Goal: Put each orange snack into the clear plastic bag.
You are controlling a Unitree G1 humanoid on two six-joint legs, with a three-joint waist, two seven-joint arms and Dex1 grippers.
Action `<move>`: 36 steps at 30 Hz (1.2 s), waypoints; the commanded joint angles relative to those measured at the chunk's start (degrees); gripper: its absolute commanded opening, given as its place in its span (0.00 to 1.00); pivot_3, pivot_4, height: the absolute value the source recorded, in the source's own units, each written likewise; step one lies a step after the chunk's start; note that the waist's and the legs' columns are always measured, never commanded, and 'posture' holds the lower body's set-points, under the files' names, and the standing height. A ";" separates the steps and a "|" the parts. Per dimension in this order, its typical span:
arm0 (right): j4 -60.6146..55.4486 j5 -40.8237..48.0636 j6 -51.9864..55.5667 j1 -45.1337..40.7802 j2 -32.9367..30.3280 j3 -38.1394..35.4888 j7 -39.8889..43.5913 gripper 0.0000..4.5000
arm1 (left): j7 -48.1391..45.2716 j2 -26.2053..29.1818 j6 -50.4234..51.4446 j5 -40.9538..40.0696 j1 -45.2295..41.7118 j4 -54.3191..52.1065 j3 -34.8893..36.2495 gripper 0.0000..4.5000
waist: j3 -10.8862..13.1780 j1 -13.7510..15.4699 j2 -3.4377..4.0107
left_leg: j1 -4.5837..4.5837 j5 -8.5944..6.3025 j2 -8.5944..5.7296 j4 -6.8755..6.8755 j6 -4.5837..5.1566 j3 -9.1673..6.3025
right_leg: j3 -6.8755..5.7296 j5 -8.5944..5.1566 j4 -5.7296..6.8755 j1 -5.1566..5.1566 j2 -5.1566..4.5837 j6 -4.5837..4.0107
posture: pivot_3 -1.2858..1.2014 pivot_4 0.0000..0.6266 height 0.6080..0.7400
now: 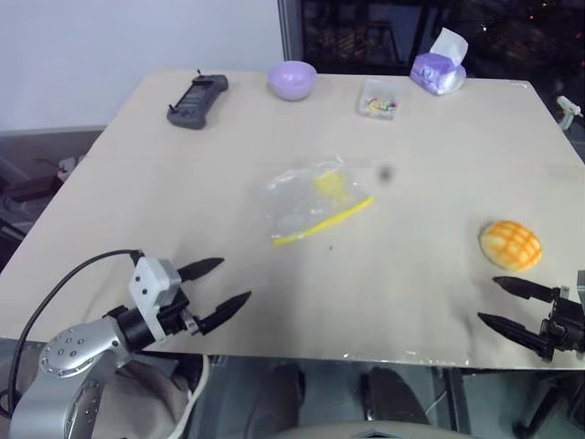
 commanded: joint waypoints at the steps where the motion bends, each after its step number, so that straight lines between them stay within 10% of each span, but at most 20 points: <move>1: 0.17 -0.44 -2.14 -0.60 -0.61 -1.25 0.39 0.98 | 0.23 -0.86 -2.55 1.17 0.75 -0.15 0.12 1.00 | 0.00 0.00 0.00 | 0.00 0.00 0.00 0.00 0.00 0.00 | 0.00 0.00 0.00 0.00 0.00 0.00 | 0.52 0.24 1.00; 28: 2.47 -1.57 -3.97 -1.60 -0.57 -1.51 -0.34 0.98 | -1.07 -2.20 -6.17 2.66 -0.95 3.12 -0.51 1.00 | 0.00 -0.01 0.00 | 0.01 0.00 -0.01 0.01 0.00 -0.01 | -0.01 0.00 0.03 0.01 0.00 0.00 | 0.52 0.24 1.00; 36: 7.54 -6.05 -1.35 -7.97 0.13 -0.75 -11.93 0.98 | -4.56 -1.06 -1.04 -7.43 -4.37 -0.71 -0.04 1.00 | 0.00 -0.03 0.00 | 0.02 0.00 -0.01 0.06 0.00 -0.01 | -0.01 0.00 0.09 0.01 0.00 0.00 | 0.52 0.24 1.00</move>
